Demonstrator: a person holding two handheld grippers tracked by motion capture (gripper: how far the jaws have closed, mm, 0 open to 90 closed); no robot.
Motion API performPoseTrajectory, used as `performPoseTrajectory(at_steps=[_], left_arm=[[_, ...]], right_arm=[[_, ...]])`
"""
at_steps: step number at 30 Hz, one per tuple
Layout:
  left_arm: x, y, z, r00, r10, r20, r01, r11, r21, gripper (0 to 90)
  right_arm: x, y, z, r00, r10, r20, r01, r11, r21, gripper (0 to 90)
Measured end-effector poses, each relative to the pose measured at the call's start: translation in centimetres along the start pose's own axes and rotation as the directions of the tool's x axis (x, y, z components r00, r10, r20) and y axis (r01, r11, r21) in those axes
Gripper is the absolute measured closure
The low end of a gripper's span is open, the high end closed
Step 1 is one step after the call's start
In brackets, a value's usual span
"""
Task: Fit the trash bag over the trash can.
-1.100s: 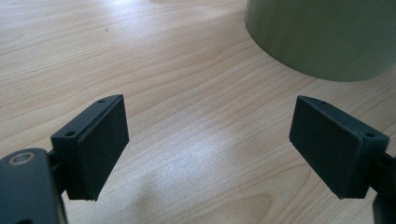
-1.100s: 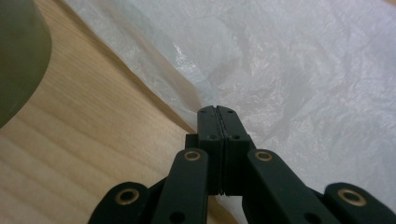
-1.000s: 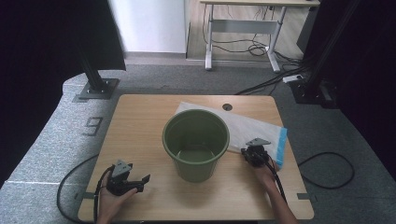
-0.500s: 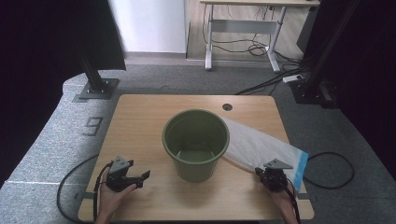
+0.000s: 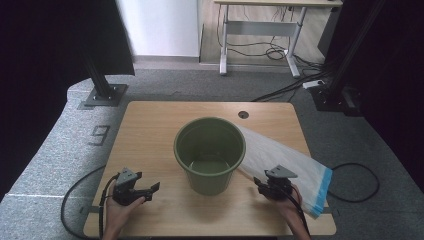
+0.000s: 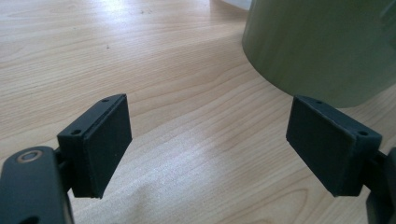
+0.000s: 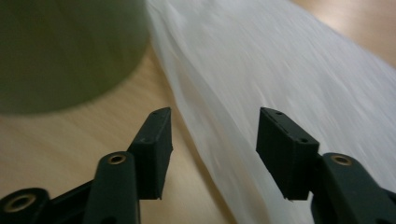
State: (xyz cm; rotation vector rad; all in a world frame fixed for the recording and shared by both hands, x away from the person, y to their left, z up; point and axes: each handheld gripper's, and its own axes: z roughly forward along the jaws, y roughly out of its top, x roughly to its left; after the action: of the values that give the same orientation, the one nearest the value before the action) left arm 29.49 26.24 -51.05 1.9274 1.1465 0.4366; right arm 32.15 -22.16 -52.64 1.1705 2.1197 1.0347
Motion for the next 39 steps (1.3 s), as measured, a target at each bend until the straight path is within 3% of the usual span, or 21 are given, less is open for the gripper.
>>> performPoseTrajectory(at_steps=[3,4,6,8,13,15,18,19,20,21,22,24,31,34,39], left_arm=[[0.1,0.1,0.1,1.0,0.003,-0.001,-0.003,1.0,0.002,14.2],[0.2,0.3,0.1,1.0,0.005,-0.006,-0.005,1.0,-0.001,14.2],[0.3,0.4,0.0,1.0,-0.006,0.002,0.006,0.9998,-0.017,14.3],[0.3,0.3,0.1,0.9998,-0.01,0.014,0.01,0.9998,-0.019,14.3],[0.1,0.2,0.3,0.9997,0.016,-0.016,-0.016,0.9998,0.006,14.3],[0.0,0.5,0.3,0.9998,0.019,-0.012,-0.019,0.9998,-0.001,14.3],[0.2,0.6,0.7,0.9998,0.015,-0.016,-0.015,0.9999,0.002,14.4],[0.2,0.6,0.7,0.9998,0.015,-0.016,-0.015,0.9999,0.002,14.4],[0.2,0.6,1.0,0.999,0.026,-0.037,-0.025,0.9996,0.014,14.4],[0.2,0.6,1.0,0.999,0.026,-0.037,-0.025,0.9996,0.014,14.4],[0.3,0.6,1.1,0.9991,0.023,-0.036,-0.023,0.9997,0.012,14.5],[0.3,0.7,1.2,0.999,0.025,-0.037,-0.025,0.9996,0.01,14.5],[-0.1,1.1,1.0,0.9993,0.035,-0.014,-0.035,0.9994,-0.004,14.6],[-0.1,1.1,0.9,0.9995,0.028,-0.011,-0.028,0.9995,-0.012,14.6],[0.1,1.1,0.8,0.9996,0.024,-0.012,-0.024,0.9995,-0.018,14.7]], right_arm=[[0.6,0.8,1.3,0.999,-0.039,-0.02,0.039,0.999,0.001,38.4],[0.8,1.2,2.5,0.9978,-0.063,-0.023,0.063,0.998,0.01,37.5],[0.7,1.5,3.5,0.9971,-0.055,-0.052,0.057,0.998,0.023,36.4],[0.6,1.8,4.4,0.9973,-0.051,-0.052,0.053,0.998,0.034,36.2],[1.0,2.5,5.7,0.9965,-0.053,-0.065,0.055,0.998,0.033,36.8],[1.2,2.5,6.5,0.9971,-0.047,-0.059,0.051,0.997,0.052,38.5],[1.2,2.4,7.2,0.9966,-0.052,-0.064,0.056,0.997,0.062,55.6],[1.2,2.4,7.2,0.9966,-0.052,-0.064,0.056,0.997,0.062,55.6],[1.1,2.3,7.1,0.9965,-0.04,-0.073,0.045,0.997,0.061,69.8],[1.1,2.3,7.1,0.9965,-0.04,-0.073,0.045,0.997,0.061,69.8],[1.0,2.2,6.9,0.9969,-0.04,-0.068,0.045,0.997,0.067,81.2],[0.8,1.8,6.5,0.9971,-0.033,-0.069,0.037,0.997,0.066,87.3],[0.3,0.2,3.8,0.9976,-0.008,-0.069,0.014,0.997,0.074,88.4],[0.4,-1.2,1.8,0.9951,0.031,-0.094,-0.023,0.996,0.089,88.4],[1.0,-2.4,0.0,0.9965,0.03,-0.078,-0.022,0.994,0.103,88.4]])
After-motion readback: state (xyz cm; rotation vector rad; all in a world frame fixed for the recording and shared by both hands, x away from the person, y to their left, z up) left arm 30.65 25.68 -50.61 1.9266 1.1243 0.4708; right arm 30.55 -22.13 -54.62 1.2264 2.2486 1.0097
